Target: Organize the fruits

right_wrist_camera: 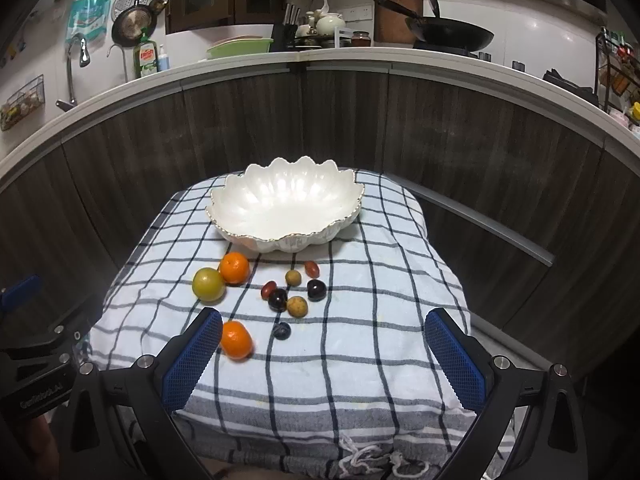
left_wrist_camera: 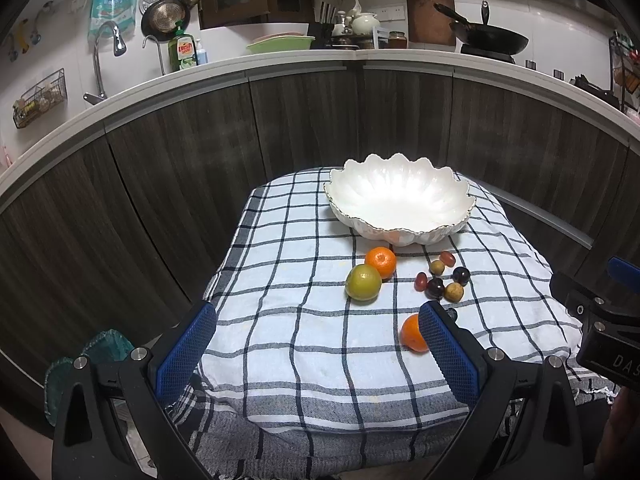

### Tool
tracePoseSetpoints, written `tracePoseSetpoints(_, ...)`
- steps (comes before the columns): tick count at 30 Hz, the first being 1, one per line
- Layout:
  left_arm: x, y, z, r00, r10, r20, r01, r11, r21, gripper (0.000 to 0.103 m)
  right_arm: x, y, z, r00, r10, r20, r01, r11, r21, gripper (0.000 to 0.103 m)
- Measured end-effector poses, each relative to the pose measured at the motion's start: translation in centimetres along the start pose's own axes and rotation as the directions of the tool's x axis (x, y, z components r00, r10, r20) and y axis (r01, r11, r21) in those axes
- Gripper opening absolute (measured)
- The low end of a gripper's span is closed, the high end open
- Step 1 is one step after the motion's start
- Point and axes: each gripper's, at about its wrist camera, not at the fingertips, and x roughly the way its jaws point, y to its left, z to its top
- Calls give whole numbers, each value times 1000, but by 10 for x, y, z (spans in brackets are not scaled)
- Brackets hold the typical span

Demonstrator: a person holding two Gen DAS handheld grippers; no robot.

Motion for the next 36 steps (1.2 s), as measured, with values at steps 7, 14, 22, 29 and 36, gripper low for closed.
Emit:
tracePoseSetpoints(7,-2,-1,0,1000,-2,0,2,1000,3,103,1,-6,-1,1000,1,-13,-1,1000,19,102)
tracePoseSetpoints(14,-3,-1,0,1000,-1,-1,1,1000,4,103,3,-8,-2,1000,3,-25,-2,1000,29,102)
tracePoseSetpoints(22,-3,-1,0,1000,0,-2,0,1000,5,103,4,-9,-2,1000,3,-27,-2,999,32,102)
tracePoseSetpoints(29,-3,0,0,1000,-1,-2,1,1000,7,103,6,-10,-2,999,5,-36,-3,999,35,102)
tracePoseSetpoints(36,-5,1,0,1000,-2,2,2,1000,8,103,6,-10,-2,999,4,-32,-3,999,35,102)
